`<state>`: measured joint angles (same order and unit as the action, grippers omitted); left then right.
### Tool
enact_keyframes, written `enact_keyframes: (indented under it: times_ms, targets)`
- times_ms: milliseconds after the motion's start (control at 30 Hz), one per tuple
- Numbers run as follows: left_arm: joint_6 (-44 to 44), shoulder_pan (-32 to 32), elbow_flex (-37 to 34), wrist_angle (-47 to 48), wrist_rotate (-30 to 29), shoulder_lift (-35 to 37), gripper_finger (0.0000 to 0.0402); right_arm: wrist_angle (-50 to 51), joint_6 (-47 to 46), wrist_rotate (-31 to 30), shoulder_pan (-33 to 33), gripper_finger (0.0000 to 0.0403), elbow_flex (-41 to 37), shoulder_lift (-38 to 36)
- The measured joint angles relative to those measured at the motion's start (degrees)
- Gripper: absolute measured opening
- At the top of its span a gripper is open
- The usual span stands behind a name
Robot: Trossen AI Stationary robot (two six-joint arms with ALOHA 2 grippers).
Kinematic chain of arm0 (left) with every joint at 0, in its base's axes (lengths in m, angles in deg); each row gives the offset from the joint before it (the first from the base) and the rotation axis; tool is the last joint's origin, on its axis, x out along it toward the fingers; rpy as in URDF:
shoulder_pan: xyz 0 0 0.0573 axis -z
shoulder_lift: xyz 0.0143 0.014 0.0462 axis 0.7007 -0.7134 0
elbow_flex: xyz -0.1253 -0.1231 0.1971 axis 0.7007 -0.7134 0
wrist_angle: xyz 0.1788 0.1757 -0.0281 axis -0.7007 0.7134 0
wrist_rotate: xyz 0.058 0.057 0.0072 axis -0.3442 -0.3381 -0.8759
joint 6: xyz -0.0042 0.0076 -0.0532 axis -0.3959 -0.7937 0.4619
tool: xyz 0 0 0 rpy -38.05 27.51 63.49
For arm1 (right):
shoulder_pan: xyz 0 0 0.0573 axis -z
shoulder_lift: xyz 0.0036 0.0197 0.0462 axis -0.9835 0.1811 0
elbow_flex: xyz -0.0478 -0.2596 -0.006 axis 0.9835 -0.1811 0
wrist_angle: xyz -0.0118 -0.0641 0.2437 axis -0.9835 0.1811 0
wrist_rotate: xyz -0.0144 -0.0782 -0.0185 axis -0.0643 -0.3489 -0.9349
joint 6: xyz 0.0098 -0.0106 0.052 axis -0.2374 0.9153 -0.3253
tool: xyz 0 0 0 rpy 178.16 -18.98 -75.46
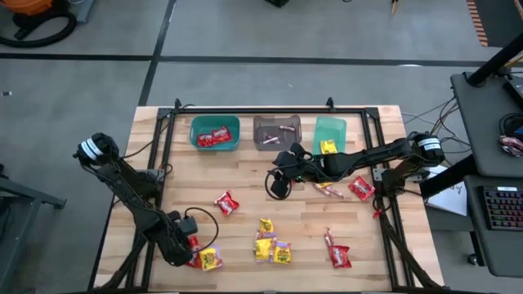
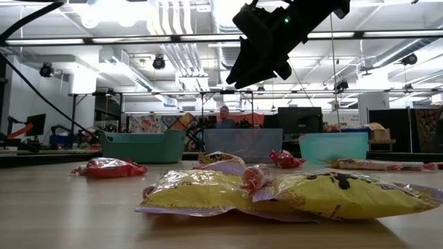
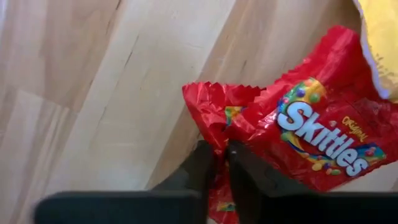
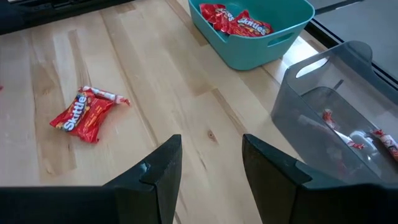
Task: Sort candy
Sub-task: Put the red candy into the green bin
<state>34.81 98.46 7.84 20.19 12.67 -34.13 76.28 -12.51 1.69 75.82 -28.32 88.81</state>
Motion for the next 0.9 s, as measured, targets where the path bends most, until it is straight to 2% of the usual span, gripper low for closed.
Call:
enact_keyframes:
  times_ms: [67, 267, 567, 900]
  targets:
    - [-0.1, 0.0, 0.0, 0.2, 0.0, 0.0, 0.001, 0.0, 0.0, 0.0, 0.0, 0.016, 0.0, 0.0]
    - [-0.4, 0.0, 0.9, 2.1, -1.3, 0.6, 0.0006, 0.0, 0.4, 0.0, 0.0, 0.016, 0.0, 0.0]
    - [2.3, -0.1, 6.3, 19.3, -5.0, 4.3, 0.0, 0.0, 0.5, -0.2, 0.0, 0.016, 0.0, 0.0]
    - [2.8, -0.3, 8.7, 20.8, -14.2, 8.3, 0.0, -0.1, 1.8, -0.2, 0.0, 0.016, 0.0, 0.0]
